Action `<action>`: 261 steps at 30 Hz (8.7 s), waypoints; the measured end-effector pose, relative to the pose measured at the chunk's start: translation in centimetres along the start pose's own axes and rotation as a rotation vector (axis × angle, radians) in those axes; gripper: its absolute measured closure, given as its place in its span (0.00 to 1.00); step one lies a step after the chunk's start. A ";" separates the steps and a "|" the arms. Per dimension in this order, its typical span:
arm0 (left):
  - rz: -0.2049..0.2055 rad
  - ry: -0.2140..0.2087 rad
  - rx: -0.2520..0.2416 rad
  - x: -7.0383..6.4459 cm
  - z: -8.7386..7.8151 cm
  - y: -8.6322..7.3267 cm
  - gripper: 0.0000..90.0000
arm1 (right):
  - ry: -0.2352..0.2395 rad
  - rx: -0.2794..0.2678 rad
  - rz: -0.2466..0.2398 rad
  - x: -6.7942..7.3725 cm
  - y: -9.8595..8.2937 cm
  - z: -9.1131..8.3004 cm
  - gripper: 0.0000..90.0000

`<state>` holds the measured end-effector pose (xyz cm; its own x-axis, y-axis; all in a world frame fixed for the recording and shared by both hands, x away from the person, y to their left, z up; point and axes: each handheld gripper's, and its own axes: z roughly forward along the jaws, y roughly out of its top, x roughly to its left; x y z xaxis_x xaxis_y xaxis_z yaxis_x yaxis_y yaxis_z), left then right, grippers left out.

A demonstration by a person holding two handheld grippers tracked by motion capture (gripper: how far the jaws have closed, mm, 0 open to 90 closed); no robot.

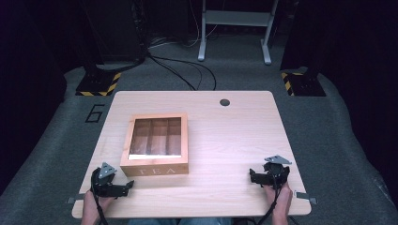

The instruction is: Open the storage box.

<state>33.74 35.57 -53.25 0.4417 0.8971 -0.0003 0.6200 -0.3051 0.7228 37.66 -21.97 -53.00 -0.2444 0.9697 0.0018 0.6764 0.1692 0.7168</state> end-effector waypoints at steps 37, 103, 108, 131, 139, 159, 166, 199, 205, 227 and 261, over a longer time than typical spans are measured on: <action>-0.113 -0.101 -0.329 0.6 -2.2 0.3 0.17 | 0.007 -0.007 -0.013 -0.1 0.0 0.0 0.01; -0.022 -0.071 -0.462 -0.6 -2.7 0.7 0.54 | 0.007 -0.006 -0.013 -0.1 0.0 0.0 0.01; -0.008 -0.052 -0.487 -0.8 -2.9 1.1 0.53 | 0.007 -0.007 -0.013 -0.1 0.0 0.0 0.01; 0.042 -0.010 -0.547 0.1 -3.5 4.4 0.49 | 0.007 -0.007 -0.013 -0.1 0.0 0.0 0.01; 0.056 0.017 -0.555 0.4 -3.3 5.2 0.49 | 0.007 -0.006 -0.013 -0.1 0.0 0.0 0.01; 0.062 0.095 -0.615 0.7 -3.0 7.4 0.60 | 0.007 -0.006 -0.013 -0.1 0.0 0.0 0.01; 0.049 0.114 -0.618 0.6 -3.2 7.8 0.63 | 0.007 -0.006 -0.013 -0.1 0.0 0.0 0.01; -0.024 0.096 -0.566 2.2 -4.9 13.5 0.68 | 0.005 -0.008 -0.012 -0.1 0.0 0.0 0.01; -0.032 0.083 -0.557 2.6 -5.0 14.2 0.68 | 0.005 -0.008 -0.012 -0.1 0.0 0.0 0.01; -0.036 0.055 -0.523 3.9 -5.2 16.8 0.68 | 0.005 -0.008 -0.012 -0.1 0.0 0.0 0.01; -0.030 0.053 -0.502 4.4 -5.3 17.9 0.69 | 0.005 -0.008 -0.012 -0.1 0.0 0.0 0.01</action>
<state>43.32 35.75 -36.67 0.3870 0.9221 -0.0010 0.2380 -0.0988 0.9662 37.68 -22.08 -53.02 -0.2564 0.9666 -0.0032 0.6679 0.1796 0.7222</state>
